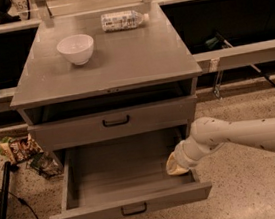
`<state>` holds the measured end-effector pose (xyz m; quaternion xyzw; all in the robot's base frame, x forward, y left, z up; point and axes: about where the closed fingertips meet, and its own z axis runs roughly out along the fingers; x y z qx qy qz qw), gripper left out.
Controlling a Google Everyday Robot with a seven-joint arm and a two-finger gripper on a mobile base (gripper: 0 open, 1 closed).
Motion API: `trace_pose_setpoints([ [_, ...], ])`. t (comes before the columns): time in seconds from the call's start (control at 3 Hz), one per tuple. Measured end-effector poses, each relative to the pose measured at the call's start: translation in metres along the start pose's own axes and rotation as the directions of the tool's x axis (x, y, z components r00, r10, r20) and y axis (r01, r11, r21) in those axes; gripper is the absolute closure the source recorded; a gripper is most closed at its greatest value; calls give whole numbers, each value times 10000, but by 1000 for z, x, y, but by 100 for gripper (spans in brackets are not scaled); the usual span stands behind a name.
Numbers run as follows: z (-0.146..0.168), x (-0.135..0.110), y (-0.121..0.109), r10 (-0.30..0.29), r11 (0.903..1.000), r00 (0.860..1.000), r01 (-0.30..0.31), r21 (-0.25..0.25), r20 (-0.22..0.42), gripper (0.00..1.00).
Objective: Open middle drawer
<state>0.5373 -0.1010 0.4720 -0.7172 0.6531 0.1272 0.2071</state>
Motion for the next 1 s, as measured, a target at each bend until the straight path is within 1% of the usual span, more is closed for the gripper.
trace_pose_setpoints([
  [0.33,-34,23,-22,534,9953,9986,-533,810,19,100],
  [0.67,-100,79,-34,2536,9519,9654,-2602,1619,608,88],
  [1.0,-128,104,-34,3748,9039,9246,-3808,1948,685,67],
])
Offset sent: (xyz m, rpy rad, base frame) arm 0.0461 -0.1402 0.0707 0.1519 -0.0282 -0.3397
